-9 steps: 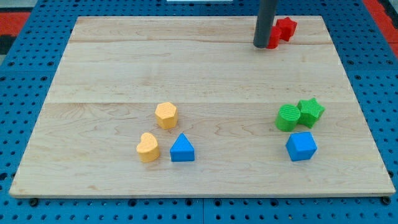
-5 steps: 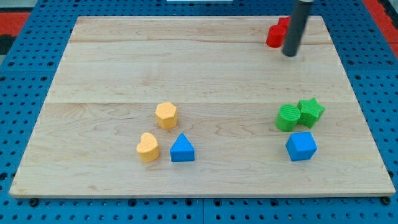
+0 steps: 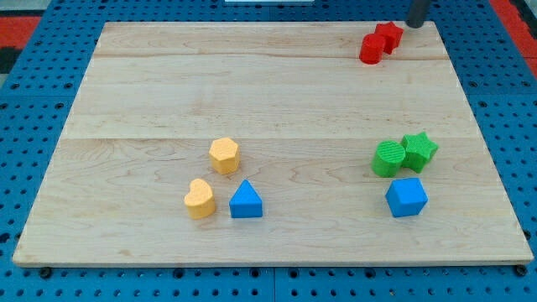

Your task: Place the red blocks vertically above the green blocks

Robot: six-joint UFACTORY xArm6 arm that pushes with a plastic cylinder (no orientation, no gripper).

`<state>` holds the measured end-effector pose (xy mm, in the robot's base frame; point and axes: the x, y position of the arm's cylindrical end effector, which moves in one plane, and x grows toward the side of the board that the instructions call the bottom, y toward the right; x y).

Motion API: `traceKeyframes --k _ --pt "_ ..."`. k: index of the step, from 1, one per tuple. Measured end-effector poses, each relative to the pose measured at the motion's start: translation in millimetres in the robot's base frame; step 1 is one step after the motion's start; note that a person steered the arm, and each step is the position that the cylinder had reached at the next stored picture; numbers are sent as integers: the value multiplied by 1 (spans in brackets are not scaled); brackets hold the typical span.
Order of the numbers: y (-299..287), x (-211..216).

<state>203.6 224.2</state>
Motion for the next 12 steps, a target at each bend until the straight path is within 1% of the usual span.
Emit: traceKeyframes --k 1,3,4,6,7,8,9,10,11,12 --pt "-40 24" --pt "-57 69" --pt "-62 79" --pt "-69 87" --pt "-66 72" --pt "-96 64" --pt "-113 84" --pt "-117 101" --pt "-121 105" --pt "-171 104"
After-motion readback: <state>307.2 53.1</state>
